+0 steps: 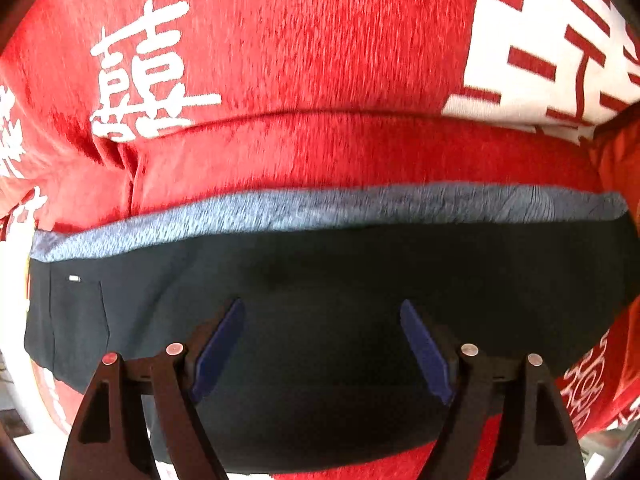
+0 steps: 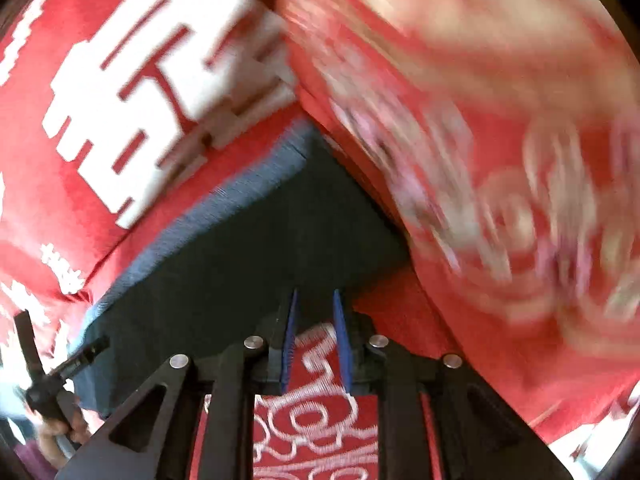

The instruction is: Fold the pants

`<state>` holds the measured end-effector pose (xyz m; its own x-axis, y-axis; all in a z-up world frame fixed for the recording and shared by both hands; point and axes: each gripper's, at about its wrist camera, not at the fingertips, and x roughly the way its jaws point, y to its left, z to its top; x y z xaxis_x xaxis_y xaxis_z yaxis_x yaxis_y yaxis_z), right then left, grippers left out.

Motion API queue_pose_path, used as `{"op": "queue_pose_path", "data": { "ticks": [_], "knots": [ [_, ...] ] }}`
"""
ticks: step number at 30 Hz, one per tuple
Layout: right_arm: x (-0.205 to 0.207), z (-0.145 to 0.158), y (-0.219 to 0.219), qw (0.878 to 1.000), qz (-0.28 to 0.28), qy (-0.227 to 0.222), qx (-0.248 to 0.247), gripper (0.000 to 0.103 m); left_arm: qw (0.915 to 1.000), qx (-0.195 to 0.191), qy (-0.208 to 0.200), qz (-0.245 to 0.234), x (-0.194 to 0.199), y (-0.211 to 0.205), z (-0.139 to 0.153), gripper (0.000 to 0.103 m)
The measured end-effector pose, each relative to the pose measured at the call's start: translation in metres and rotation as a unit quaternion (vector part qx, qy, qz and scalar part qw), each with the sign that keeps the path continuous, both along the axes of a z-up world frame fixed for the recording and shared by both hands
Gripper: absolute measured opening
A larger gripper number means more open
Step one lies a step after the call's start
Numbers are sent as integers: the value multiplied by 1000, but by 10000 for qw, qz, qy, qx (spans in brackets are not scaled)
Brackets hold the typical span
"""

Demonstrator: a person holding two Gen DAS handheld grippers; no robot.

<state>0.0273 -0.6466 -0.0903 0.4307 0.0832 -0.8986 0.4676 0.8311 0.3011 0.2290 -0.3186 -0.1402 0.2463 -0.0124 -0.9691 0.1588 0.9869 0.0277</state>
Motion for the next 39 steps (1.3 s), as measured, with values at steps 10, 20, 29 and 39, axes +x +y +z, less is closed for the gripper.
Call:
{"op": "queue_pose_path", "data": {
  "ticks": [10, 20, 29, 39],
  "knots": [
    [116, -48, 6, 9924, 1128, 230, -434, 34, 9997, 94, -133, 167, 2, -22, -30, 86],
    [67, -36, 10, 9984, 336, 454, 55, 45, 9997, -120, 80, 209, -22, -4, -28, 94],
    [22, -39, 127, 9874, 1059, 453, 1086, 47, 9988, 123, -269, 379, -42, 109, 5, 94],
    [38, -42, 270, 9736, 1737, 496, 1398, 47, 9918, 721, -675, 816, 37, 256, -12, 93]
  ]
}}
